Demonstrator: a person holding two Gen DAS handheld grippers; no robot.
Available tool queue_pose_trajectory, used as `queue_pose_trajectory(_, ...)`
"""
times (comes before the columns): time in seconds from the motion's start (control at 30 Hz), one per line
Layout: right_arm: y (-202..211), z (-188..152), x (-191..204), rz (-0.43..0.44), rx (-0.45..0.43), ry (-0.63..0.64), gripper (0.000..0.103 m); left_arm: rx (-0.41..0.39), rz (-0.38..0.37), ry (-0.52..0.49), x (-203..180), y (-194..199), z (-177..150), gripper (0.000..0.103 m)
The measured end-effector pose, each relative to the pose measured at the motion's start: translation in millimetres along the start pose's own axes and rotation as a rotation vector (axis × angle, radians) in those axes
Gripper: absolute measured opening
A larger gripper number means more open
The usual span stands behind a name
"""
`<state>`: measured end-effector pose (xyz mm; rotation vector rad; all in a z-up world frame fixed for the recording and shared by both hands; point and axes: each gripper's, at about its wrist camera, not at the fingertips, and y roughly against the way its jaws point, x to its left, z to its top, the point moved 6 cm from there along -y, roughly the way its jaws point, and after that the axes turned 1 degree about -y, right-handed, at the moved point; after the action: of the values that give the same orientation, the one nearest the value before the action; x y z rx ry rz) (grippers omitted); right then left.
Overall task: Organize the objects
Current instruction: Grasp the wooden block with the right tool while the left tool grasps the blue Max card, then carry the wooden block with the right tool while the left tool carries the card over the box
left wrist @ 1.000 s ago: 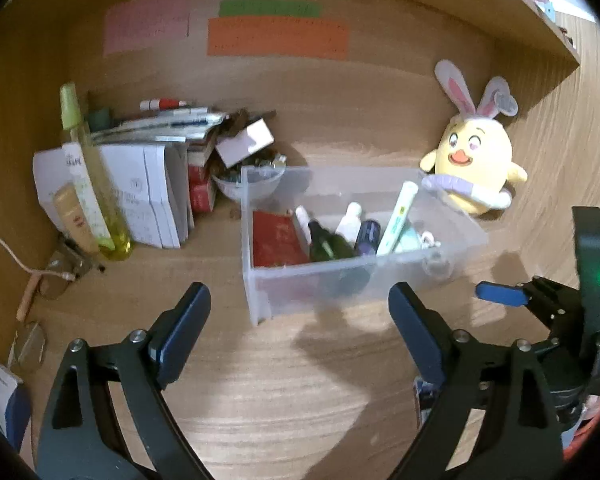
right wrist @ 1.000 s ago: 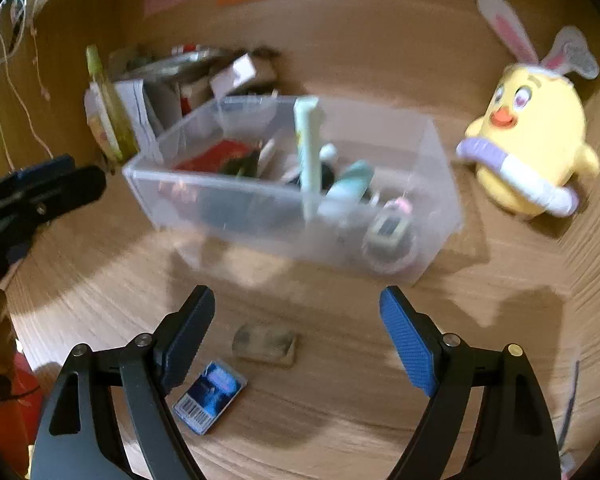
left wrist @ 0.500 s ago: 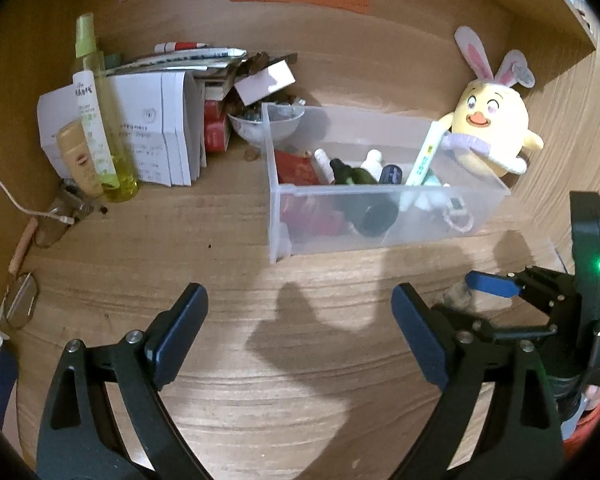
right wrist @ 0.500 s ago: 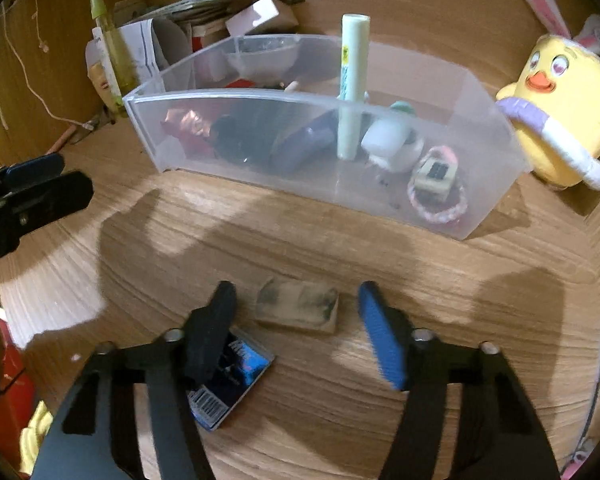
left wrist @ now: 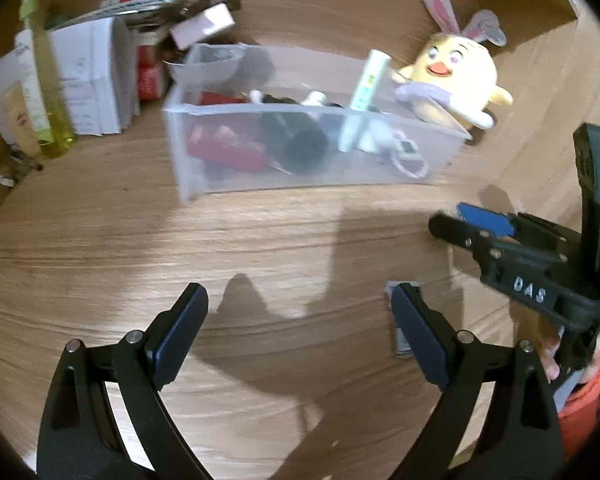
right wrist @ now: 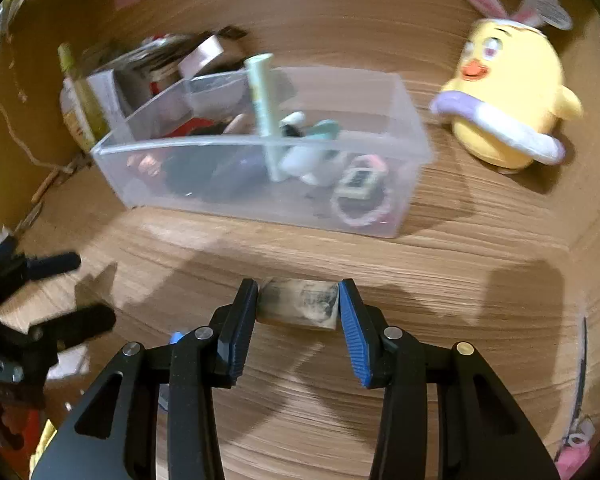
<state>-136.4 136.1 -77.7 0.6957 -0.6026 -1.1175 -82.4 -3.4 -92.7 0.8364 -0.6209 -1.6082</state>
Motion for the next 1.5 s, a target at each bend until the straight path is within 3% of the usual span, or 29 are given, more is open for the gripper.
queue_pose_trajectory(0.3,10,0,-25,0.000,-0.022,-0.053,0.038,0.023,-0.034,-0.089,-43,-12,-5,0.092)
queue_pose_trajectory(0.43,9,1,-24,0.007,-0.026,-0.053,0.038,0.055,-0.040,-0.129,-57,-21,-11,0.076)
queue_pose_trajectory(0.57,12,0,-25,0.012,-0.033,-0.049,0.038,0.031,0.025,-0.191,-63,-24,-13,0.067)
queue_pose_trajectory(0.67,13,1,-25,0.013,-0.034,-0.049,0.038,0.011,0.046,-0.215,-66,-24,-14,0.053)
queue_pose_trajectory(0.73,13,1,-24,0.013,-0.035,-0.049,0.038,0.004,0.038,-0.223,-67,-23,-14,0.035)
queue_pose_trajectory(0.8,14,1,-23,0.014,-0.036,-0.048,0.038,0.008,0.026,-0.220,-67,-23,-13,0.029)
queue_pose_trajectory(1.07,22,5,-15,0.014,-0.057,-0.039,0.038,-0.015,0.015,-0.162,-55,-17,-4,0.027)
queue_pose_trajectory(1.5,40,19,-2,0.035,-0.111,-0.023,0.038,-0.150,0.048,-0.078,-25,20,33,0.027)
